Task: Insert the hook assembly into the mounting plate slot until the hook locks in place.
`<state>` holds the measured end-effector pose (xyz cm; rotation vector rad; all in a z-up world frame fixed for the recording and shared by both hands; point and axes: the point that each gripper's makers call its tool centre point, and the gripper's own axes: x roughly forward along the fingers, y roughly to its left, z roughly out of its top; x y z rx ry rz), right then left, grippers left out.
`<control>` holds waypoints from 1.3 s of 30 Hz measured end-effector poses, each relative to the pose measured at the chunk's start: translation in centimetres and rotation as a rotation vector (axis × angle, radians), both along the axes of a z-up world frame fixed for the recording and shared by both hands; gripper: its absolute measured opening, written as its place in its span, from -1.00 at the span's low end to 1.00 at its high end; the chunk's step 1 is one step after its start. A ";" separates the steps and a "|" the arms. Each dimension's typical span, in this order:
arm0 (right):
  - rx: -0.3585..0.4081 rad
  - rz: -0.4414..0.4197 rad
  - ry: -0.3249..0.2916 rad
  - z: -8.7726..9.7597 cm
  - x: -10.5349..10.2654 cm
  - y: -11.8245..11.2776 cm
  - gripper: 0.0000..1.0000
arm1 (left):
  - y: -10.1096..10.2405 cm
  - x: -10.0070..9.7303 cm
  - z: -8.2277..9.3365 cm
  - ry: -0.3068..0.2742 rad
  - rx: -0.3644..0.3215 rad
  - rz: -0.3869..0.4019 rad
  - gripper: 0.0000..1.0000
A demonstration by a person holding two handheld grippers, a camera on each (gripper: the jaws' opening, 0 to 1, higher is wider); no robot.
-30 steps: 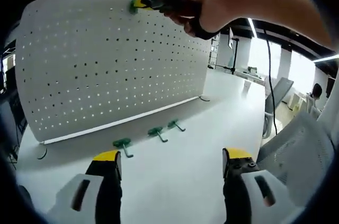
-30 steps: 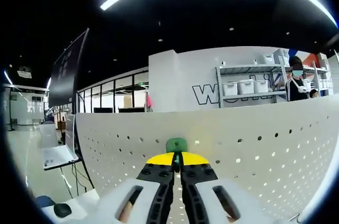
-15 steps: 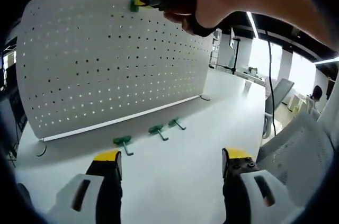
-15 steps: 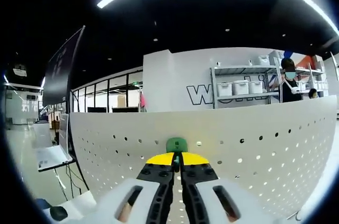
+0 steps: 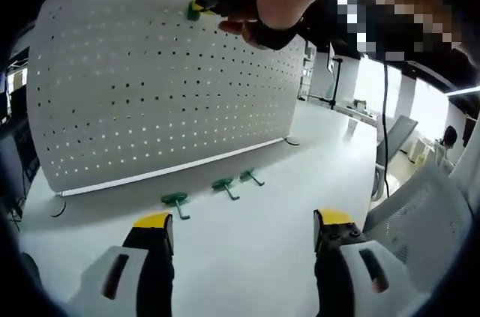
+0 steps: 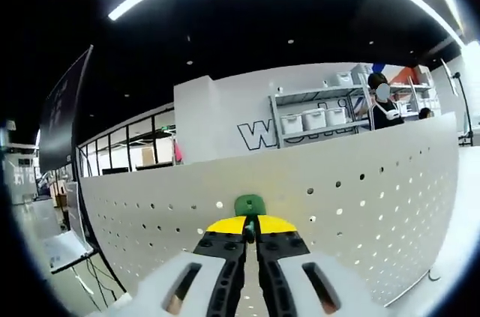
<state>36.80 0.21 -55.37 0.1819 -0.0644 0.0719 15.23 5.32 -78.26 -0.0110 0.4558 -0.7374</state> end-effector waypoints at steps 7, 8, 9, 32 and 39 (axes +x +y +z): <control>0.006 0.007 0.008 -0.2 -0.2 0.1 -0.94 | 0.1 0.1 0.1 -0.010 -0.004 0.005 0.56; 0.006 0.009 0.008 -0.2 -0.2 0.1 -0.94 | 0.1 0.1 0.1 -0.010 -0.003 0.005 0.56; 0.006 0.012 0.011 -0.3 -0.2 0.1 -0.94 | 0.1 0.1 0.1 -0.012 -0.001 0.005 0.56; -0.131 0.372 -0.037 0.5 -2.1 2.7 -0.20 | 0.3 0.1 0.1 -0.019 0.029 0.004 0.58; -0.198 0.432 -0.030 0.2 -2.5 2.1 -0.11 | 0.4 0.1 -0.1 -0.019 0.038 0.001 0.58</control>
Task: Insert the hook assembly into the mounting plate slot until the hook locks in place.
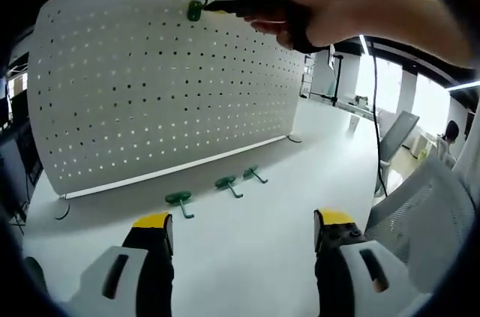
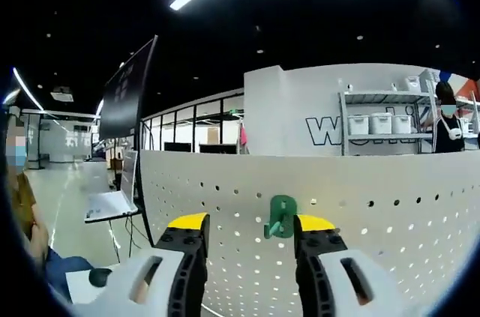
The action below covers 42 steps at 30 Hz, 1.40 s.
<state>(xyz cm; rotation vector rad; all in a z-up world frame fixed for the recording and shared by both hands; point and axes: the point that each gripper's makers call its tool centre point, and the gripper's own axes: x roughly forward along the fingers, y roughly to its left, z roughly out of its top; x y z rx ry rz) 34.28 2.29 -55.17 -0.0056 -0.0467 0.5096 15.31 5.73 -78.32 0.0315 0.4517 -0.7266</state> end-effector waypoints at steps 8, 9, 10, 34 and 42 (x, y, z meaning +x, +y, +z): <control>-0.010 0.013 0.013 -0.1 0.0 -0.5 -0.12 | -0.1 -0.1 0.0 0.000 0.003 -0.003 0.58; -0.020 0.021 0.013 -0.3 -0.1 -0.7 -0.13 | 0.0 -0.1 0.1 0.000 0.002 -0.002 0.58; -0.031 0.023 0.013 -0.4 -0.1 -0.8 -0.13 | 0.0 -0.1 0.1 -0.002 0.001 0.000 0.58; -0.033 0.193 0.033 -3.2 -4.6 -4.3 -0.10 | 0.5 0.2 0.2 0.000 0.017 0.011 0.58; -0.070 0.201 0.060 -5.7 -6.6 -5.9 -0.08 | 0.5 0.1 0.3 0.002 0.020 0.003 0.59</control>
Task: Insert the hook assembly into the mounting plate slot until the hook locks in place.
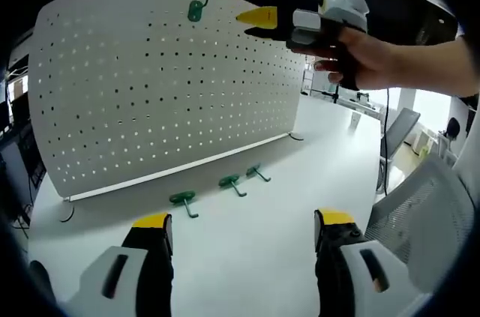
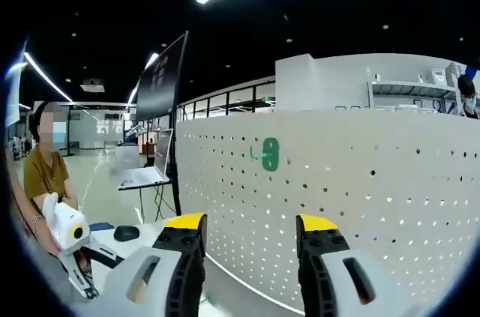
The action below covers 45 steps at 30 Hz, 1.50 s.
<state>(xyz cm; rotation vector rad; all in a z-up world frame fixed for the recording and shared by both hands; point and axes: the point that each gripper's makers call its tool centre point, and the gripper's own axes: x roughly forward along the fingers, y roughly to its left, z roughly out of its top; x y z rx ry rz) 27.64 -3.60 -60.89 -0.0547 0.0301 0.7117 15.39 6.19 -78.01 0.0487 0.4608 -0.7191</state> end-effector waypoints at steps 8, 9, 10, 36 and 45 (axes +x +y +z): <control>-0.025 -0.002 0.030 -2.4 -2.0 -1.5 -0.02 | 0.3 0.1 0.2 -0.002 0.002 -0.002 0.60; -0.030 -0.002 0.033 -2.6 -2.2 -1.7 -0.01 | 0.4 0.1 0.3 -0.003 0.001 -0.002 0.60; -0.029 -0.003 0.039 -2.9 -2.5 -2.0 0.00 | 0.5 0.1 0.4 -0.005 0.001 -0.002 0.60; -0.070 -0.044 0.128 -7.6 -7.2 -7.2 0.22 | 2.3 -0.2 0.8 -0.001 0.003 0.005 0.64; -0.083 -0.058 0.178 -9.6 -9.1 -8.7 0.26 | 3.3 0.1 1.2 -0.008 0.001 0.016 0.65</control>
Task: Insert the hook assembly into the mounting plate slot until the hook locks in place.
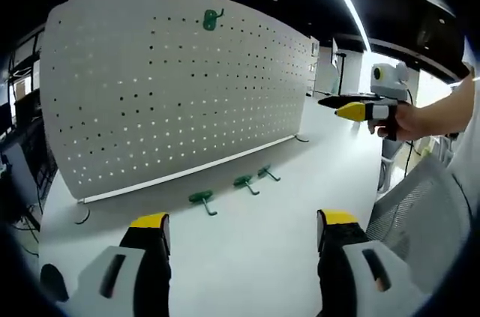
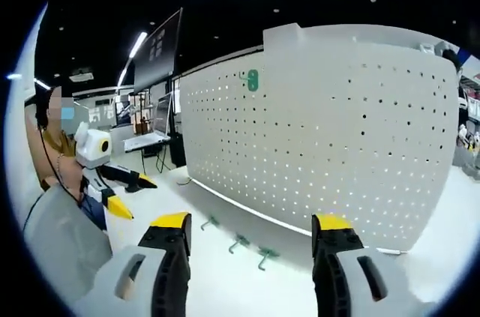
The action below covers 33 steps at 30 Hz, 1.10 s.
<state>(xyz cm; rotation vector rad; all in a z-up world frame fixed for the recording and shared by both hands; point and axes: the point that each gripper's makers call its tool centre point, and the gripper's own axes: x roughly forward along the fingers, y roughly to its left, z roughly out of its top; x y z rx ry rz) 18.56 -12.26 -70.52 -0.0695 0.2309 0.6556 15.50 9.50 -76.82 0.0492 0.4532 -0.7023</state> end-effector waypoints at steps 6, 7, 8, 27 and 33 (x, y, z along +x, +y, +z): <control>-0.017 -0.001 0.023 -0.9 -1.0 -0.7 0.27 | 0.5 -0.3 -0.2 0.007 0.003 -0.002 0.66; -0.017 -0.004 0.029 -1.1 -1.2 -0.9 0.28 | 0.6 -0.3 -0.3 0.009 0.003 0.000 0.66; -0.018 -0.005 0.033 -1.2 -1.3 -1.0 0.28 | 0.7 -0.4 -0.3 0.010 0.001 0.001 0.66; -0.074 -0.021 0.124 -4.3 -4.5 -3.7 0.29 | 1.6 -1.3 -0.5 0.028 -0.005 -0.011 0.66; -0.089 -0.027 0.154 -5.3 -5.6 -4.3 0.30 | 1.9 -1.7 -0.9 0.038 0.009 -0.018 0.66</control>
